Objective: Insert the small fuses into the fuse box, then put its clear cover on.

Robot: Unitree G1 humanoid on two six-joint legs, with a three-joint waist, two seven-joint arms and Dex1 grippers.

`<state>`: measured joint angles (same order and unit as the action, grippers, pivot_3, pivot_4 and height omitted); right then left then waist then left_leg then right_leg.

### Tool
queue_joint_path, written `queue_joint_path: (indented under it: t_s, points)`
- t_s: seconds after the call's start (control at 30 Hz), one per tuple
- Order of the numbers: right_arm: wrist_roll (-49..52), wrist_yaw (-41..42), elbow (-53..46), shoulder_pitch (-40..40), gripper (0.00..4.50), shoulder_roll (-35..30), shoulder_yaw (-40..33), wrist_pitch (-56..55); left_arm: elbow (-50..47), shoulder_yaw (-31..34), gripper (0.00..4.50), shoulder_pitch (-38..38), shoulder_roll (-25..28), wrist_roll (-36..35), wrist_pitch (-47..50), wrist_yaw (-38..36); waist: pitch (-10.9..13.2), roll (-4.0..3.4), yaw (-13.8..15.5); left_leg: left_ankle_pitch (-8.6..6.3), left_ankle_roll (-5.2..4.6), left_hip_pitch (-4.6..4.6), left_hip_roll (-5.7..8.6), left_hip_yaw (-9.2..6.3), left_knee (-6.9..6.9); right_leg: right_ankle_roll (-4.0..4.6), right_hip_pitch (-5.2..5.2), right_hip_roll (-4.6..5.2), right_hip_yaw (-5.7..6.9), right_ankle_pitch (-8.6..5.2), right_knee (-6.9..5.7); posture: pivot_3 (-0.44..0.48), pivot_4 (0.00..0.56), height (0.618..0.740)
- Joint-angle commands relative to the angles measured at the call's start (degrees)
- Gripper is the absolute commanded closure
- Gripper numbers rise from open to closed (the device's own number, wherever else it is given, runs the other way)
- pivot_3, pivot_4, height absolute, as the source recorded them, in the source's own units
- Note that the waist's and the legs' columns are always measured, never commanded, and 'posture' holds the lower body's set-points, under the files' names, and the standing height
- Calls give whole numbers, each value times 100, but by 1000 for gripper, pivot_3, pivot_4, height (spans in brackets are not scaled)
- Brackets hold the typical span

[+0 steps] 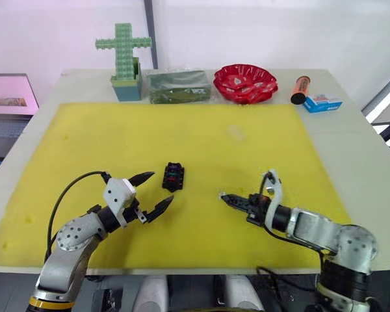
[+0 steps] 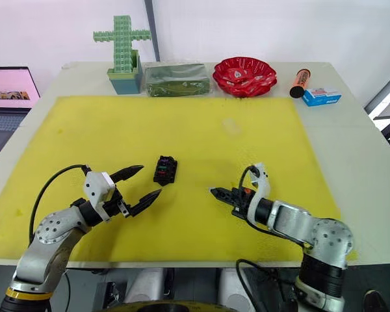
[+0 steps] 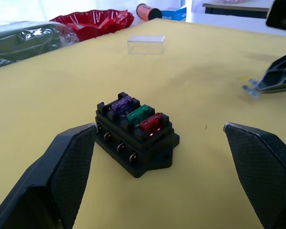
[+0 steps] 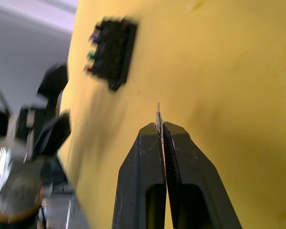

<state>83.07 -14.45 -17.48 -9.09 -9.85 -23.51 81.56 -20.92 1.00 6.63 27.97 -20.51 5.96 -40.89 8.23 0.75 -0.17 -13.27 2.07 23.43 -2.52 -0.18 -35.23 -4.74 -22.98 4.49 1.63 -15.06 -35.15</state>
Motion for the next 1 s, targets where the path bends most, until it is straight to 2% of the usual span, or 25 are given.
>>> queue_joint_path:
  t_s: [0.03,0.27,0.5,0.7,0.83,1.0]
  points:
    - [420,-1042,-201,141,4481,255,209,-683,-227,52,0,28,6,-29,-14,27,0,1,-45,0,0,0,0,0,0,0,0,0,0,0,0,0,150,740]
    - [1248,-2308,-429,437,4481,-9,559,-1811,-263,103,0,104,65,-76,-3,-29,1,-1,-47,0,0,1,-3,1,1,1,0,2,-1,-1,1,0,150,740]
    - [1886,-2188,-1110,436,4481,-498,941,-2697,-245,90,0,128,91,-100,-11,-82,4,-6,-51,0,0,4,-2,4,1,1,-2,7,-5,-1,4,0,150,740]
    - [2116,-2134,-772,495,4481,-696,1289,-3201,-282,83,0,195,83,-93,-12,-78,4,-5,-54,0,0,4,-6,5,4,2,-5,2,-6,-1,4,0,150,740]
    - [2839,-2804,-825,695,4481,-827,1500,-3672,-292,127,0,223,117,-100,-16,-93,5,-6,-42,0,0,4,-9,5,3,3,-5,3,-7,-2,4,0,150,740]
    - [2993,-3245,-1583,1232,4481,-758,1663,-4110,-294,174,0,267,166,-106,-14,-101,5,-6,-47,0,0,5,-18,6,4,4,-6,5,-8,-2,4,0,150,740]
